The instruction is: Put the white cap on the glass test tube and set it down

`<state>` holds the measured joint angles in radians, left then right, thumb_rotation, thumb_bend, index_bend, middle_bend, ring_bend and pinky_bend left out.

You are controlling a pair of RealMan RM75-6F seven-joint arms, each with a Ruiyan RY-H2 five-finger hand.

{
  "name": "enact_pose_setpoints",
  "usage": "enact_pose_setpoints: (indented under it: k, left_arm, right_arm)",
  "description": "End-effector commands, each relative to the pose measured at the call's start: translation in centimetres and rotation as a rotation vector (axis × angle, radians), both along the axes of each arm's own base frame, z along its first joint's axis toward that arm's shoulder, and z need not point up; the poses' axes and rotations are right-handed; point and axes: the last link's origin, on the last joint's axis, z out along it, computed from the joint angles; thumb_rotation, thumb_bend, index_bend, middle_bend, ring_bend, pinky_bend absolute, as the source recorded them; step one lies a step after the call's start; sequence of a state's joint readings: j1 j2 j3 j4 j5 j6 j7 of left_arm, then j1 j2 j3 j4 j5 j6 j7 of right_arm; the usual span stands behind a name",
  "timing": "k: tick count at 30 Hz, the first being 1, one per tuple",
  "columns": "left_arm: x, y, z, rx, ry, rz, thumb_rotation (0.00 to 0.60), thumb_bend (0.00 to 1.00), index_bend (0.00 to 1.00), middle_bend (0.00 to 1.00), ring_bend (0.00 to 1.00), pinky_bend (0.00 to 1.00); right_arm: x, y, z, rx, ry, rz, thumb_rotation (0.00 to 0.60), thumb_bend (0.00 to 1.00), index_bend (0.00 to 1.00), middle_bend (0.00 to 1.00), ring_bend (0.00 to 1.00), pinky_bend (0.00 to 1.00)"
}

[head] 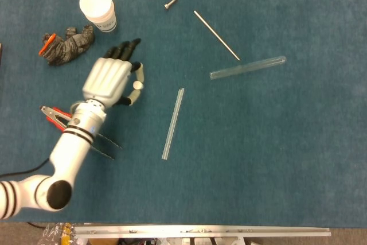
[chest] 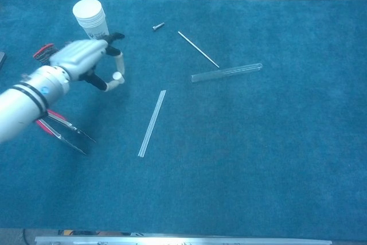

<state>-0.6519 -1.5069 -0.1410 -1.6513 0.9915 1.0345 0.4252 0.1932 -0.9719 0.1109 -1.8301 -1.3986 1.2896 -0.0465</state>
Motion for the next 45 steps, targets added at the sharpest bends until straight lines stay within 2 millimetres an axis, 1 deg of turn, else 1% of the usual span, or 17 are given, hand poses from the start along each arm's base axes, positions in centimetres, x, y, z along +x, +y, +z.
enact_pose_setpoints:
  k: [1,10,16,19,25,35,45]
  left_arm:
    - [-0.4,-0.6,2.5,0.04,-0.007,-0.003,0.6,0.33,0.5,0.02,0.0,0.02]
    - [-1.2,-2.2,7.1,0.093,-0.004,0.002,0.6,0.33,0.51,0.03,0.0,0.02]
    - [-1.9,-3.1,9.5,0.118,0.003,0.015,0.6,0.33,0.51,0.04,0.0,0.02]
    - [-2.1,-3.6,10.5,0.128,0.003,0.022,0.6,0.33,0.51,0.03,0.0,0.02]
    - [-2.4,-4.3,11.6,0.135,0.0,0.03,0.6,0.33,0.51,0.03,0.0,0.02]
    - [-2.8,-5.3,12.7,0.142,-0.008,0.038,0.6,0.33,0.51,0.03,0.0,0.02]
    - [-3.6,-6.2,13.5,0.146,-0.018,0.056,0.6,0.33,0.51,0.02,0.0,0.02]
  right_arm:
    - [0.9,-1.6,-1.5,0.06,0.003,0.04,0.6,0.3,0.36,0.21,0.05,0.22]
    - [3.8,-5.1,-5.0,0.172,0.047,0.105,0.6,0.3,0.38,0.21,0.05,0.22]
    - [5.3,-6.9,-7.0,0.217,0.095,0.122,0.6,0.3,0.41,0.22,0.05,0.22]
    - [6.0,-7.8,-8.3,0.239,0.128,0.131,0.6,0.3,0.42,0.22,0.05,0.22]
    - [7.3,-9.1,-11.1,0.274,0.192,0.15,0.6,0.3,0.44,0.22,0.05,0.22]
    - [9.4,-10.8,-16.0,0.325,0.252,0.155,0.6,0.3,0.44,0.22,0.05,0.22]
    - [10.9,-12.3,-19.9,0.344,0.269,0.149,0.6,0.3,0.44,0.22,0.05,0.22]
